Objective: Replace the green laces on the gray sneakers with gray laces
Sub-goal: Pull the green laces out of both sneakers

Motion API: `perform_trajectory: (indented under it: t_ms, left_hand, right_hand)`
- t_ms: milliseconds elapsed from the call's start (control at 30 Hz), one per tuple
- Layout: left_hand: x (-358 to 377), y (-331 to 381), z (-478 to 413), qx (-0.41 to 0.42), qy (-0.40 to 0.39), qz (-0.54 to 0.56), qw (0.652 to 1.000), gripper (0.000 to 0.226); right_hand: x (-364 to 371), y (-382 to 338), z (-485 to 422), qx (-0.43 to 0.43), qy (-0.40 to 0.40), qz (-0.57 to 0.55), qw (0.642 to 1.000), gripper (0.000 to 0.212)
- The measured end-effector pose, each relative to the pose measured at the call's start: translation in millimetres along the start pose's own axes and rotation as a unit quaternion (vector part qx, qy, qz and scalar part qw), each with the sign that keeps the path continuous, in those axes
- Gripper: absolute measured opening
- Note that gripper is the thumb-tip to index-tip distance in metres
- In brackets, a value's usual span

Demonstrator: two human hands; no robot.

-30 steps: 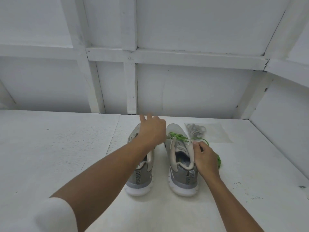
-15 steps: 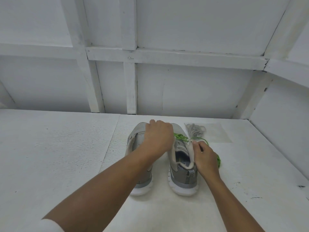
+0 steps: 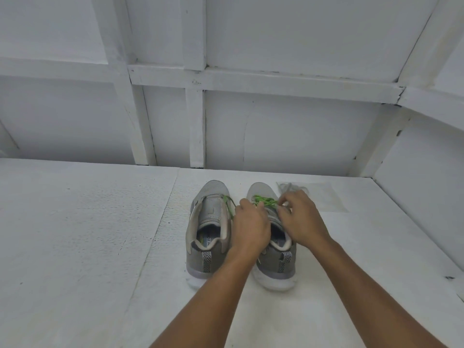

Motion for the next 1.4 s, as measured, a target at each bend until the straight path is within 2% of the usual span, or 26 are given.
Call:
perform_trajectory:
  t_ms: [200, 433, 500, 567, 633, 733, 800, 933, 1033, 1133, 1267, 1333, 1400]
  left_hand:
    - [7, -13, -1, -0.038, 0.016, 0.085, 0.996, 0.033]
    - [13, -23, 2, -0.071, 0.037, 0.142, 0.987, 0.029]
    - [14, -24, 2, -0.077, 0.037, 0.146, 0.986, 0.028]
    - [15, -25, 2, -0.076, 0.038, 0.145, 0.986, 0.028]
    - [15, -25, 2, -0.076, 0.037, 0.139, 0.987, 0.028]
    - [16, -25, 1, -0.074, 0.044, 0.146, 0.985, 0.028]
    - [16, -26, 1, -0.074, 0.05, 0.151, 0.985, 0.03]
    - [17, -26, 2, -0.074, 0.057, 0.152, 0.984, 0.029]
    - [17, -26, 1, -0.075, 0.059, 0.153, 0.984, 0.029]
    - [18, -27, 1, -0.074, 0.056, 0.152, 0.984, 0.029]
    - [17, -27, 1, -0.081, 0.064, 0.164, 0.981, 0.032]
    - [16, -28, 1, -0.08, 0.066, 0.163, 0.981, 0.033]
    - [17, -28, 1, -0.079, 0.066, 0.162, 0.981, 0.033]
  right_hand:
    - [17, -25, -15, -0.117, -0.095, 0.036, 0.988, 0.012]
    - [23, -35, -24, -0.178, -0.107, 0.136, 0.969, 0.015]
    - [12, -31, -31, -0.167, -0.059, 0.17, 0.97, 0.014]
    - [-5, -21, -43, -0.108, 0.004, 0.179, 0.978, 0.011]
    - [-14, -9, -51, -0.056, 0.034, 0.185, 0.981, 0.008]
    - [-9, -6, -50, -0.048, 0.004, 0.152, 0.987, 0.023]
    - [2, -15, -42, -0.083, -0.049, 0.116, 0.989, 0.035]
    - [26, -27, -28, -0.17, -0.133, 0.164, 0.963, 0.026]
    - [23, -26, -32, -0.174, -0.121, 0.171, 0.962, 0.021]
    - [0, -18, -50, -0.165, -0.048, 0.167, 0.971, 0.015]
    - [-31, 2, -75, -0.08, 0.041, 0.164, 0.982, 0.014]
    - [-29, 5, -76, -0.066, 0.027, 0.16, 0.985, 0.02]
    - [-18, -2, -68, -0.082, -0.017, 0.137, 0.987, 0.037]
Point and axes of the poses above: each hand's wrist, its own z-axis away from the middle knuckle, its own x-axis out of the palm, y = z × x, the point moved 6 cm from there along -z, towards the middle knuckle, and after that the axes turned 12 degrees about y, right-handed, at the moved point
